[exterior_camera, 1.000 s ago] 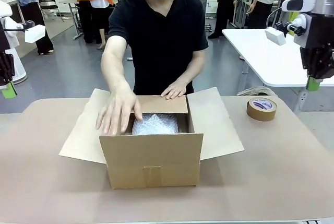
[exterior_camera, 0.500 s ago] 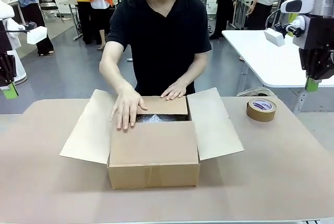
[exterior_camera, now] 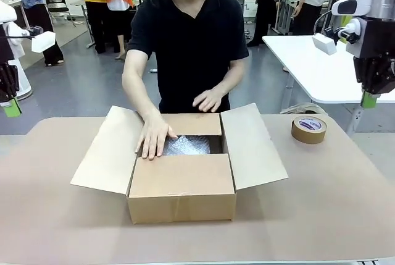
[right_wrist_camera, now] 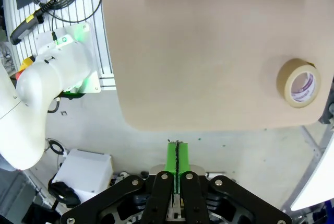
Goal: Wrap the clocks to prevent damage.
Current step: Push the right (or left) flap of the Package Box to close it.
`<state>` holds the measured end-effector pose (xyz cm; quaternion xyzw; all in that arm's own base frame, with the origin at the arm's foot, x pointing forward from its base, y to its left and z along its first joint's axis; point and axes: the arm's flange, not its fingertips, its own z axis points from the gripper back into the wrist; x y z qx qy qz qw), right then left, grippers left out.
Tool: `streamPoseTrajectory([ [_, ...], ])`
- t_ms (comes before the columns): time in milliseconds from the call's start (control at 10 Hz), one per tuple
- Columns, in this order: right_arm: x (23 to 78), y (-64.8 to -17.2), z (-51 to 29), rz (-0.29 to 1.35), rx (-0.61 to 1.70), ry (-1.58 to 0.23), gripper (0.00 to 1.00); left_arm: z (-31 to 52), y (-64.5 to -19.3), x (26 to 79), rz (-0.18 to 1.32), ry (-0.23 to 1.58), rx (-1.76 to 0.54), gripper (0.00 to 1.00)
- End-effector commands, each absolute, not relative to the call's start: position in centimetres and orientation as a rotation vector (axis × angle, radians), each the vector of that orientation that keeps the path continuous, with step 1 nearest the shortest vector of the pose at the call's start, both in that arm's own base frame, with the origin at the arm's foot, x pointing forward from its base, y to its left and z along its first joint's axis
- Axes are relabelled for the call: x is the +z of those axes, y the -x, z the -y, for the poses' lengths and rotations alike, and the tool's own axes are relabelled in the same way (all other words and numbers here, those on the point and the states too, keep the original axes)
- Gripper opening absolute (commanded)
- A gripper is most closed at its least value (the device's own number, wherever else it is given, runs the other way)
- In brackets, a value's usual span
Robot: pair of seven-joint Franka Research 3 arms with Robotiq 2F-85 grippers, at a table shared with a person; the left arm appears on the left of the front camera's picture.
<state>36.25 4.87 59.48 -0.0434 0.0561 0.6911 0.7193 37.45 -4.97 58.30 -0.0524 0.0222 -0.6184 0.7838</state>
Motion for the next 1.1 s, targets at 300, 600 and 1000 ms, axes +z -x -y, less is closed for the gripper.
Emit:
streamPoseTrajectory([
  [300, 59.59, -36.17, -4.82, -0.128, 1.533, 0.09, 0.01, 4.99, -37.54, 58.6, -0.061, 0.106, -1.324, 0.01],
  [600, 59.59, -36.17, -4.82, -0.128, 1.533, 0.09, 0.01, 4.99, -37.54, 58.6, -0.061, 0.106, -1.324, 0.01],
  [1000, 59.59, -36.17, -4.82, -0.128, 1.533, 0.09, 0.01, 4.99, -37.54, 58.6, -0.061, 0.106, -1.324, 0.01],
])
